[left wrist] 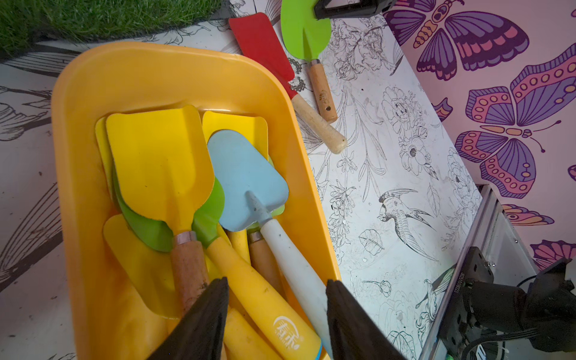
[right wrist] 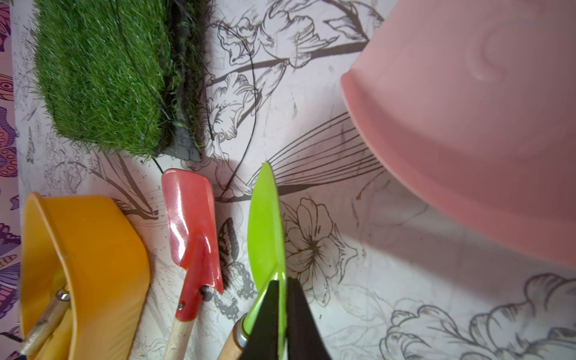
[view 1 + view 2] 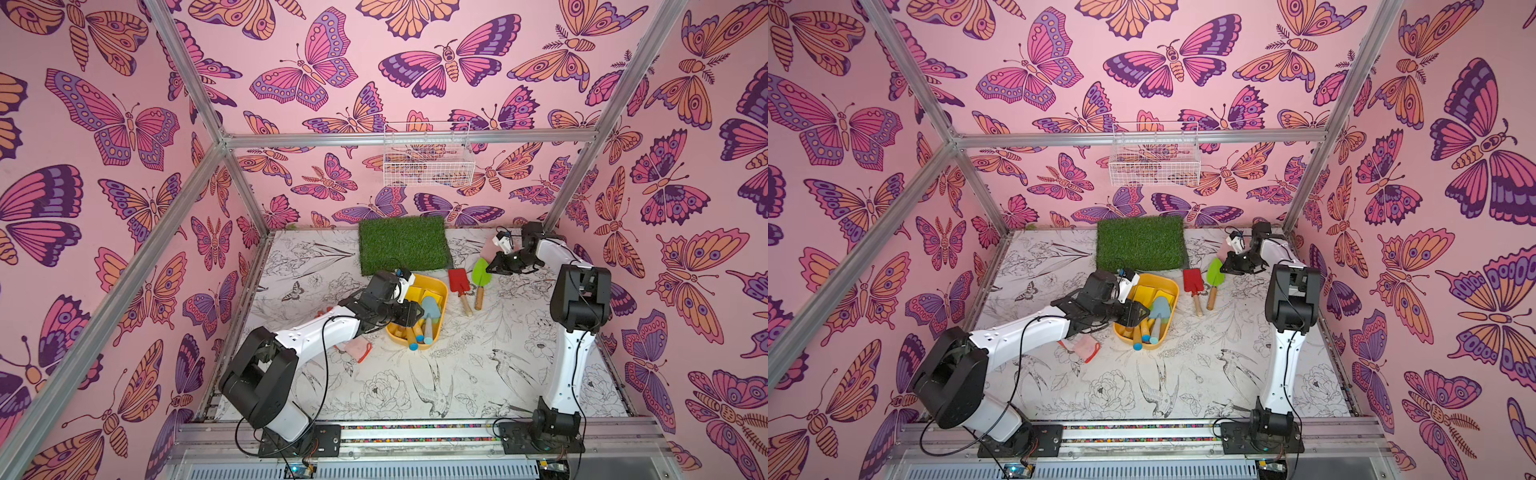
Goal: Take the shovel out of the storage box
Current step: Place the shovel at the center of the board.
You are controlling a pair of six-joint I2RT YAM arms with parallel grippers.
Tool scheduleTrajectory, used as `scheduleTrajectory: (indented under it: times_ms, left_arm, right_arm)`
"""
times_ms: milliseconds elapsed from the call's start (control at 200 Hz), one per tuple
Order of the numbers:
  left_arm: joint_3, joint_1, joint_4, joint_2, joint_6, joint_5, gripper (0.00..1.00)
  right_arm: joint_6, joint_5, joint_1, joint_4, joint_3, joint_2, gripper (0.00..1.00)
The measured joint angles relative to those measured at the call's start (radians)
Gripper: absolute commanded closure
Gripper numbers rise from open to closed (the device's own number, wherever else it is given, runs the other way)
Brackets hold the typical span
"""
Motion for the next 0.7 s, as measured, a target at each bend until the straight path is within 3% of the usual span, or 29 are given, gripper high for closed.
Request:
scheduleTrajectory:
  times_ms: [190,345,696]
  left_arm:
    - [0.003,0.003,-0.023,0.000,-0.005,-0.001,0.43]
    - [0.005,0.003,-0.039,-0.002,-0.007,-0.013,0.41]
    - [0.038,0.008,-0.135,-0.022,-0.013,-0.078,0.40]
  right_arm:
    - [0.038,0.003,0.006,0.027,0.006,0.019,0.57]
    - [0.105,0.023,0.012,0.106,-0.040,-0.019,0.51]
    - [0.348,0.272,0.080,0.283,-0.378,-0.513,0.46]
